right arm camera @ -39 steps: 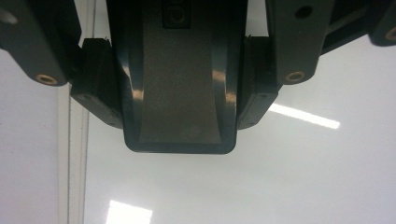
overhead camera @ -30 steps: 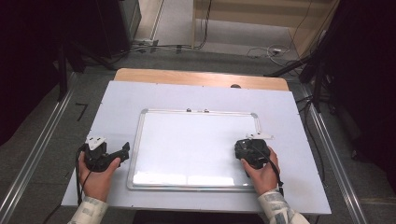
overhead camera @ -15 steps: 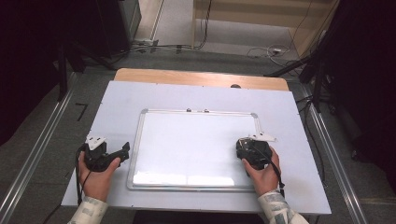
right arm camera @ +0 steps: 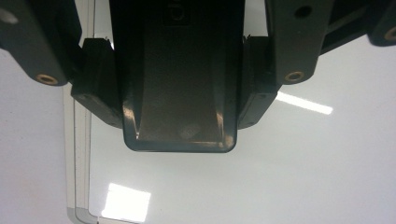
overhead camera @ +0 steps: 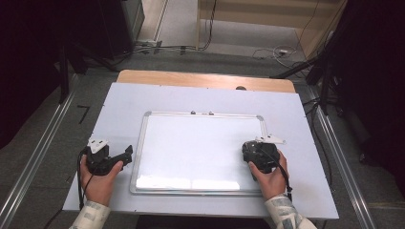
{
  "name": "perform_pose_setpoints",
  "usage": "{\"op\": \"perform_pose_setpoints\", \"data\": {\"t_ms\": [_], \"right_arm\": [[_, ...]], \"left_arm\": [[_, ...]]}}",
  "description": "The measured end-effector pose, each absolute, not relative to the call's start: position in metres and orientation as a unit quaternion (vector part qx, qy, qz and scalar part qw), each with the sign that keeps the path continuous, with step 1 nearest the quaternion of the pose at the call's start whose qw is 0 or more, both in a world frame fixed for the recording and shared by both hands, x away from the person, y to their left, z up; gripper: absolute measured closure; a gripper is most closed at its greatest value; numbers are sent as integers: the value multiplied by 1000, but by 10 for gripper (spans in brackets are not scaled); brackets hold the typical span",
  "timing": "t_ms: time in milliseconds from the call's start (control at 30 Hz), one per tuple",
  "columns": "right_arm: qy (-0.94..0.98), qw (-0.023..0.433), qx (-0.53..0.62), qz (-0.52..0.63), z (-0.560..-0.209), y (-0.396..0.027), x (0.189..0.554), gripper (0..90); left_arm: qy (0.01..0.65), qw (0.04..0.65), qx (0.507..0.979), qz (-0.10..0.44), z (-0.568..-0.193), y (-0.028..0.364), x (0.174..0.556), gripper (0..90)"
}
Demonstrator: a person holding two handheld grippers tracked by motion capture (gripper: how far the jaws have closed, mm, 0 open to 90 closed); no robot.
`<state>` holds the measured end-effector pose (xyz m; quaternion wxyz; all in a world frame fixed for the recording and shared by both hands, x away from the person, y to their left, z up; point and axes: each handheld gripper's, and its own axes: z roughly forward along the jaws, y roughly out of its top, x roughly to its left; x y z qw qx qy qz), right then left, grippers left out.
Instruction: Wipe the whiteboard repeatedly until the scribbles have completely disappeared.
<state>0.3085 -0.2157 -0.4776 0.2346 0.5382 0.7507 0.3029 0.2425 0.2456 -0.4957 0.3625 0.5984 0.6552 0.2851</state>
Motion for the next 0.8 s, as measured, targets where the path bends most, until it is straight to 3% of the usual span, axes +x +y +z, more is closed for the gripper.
{"op": "perform_pose_setpoints", "data": {"t_ms": [800], "right_arm": [[737,238,540,330,-448,-224,299,391]], "left_arm": [[658,364,595,282,-497,247,243,124]]}}
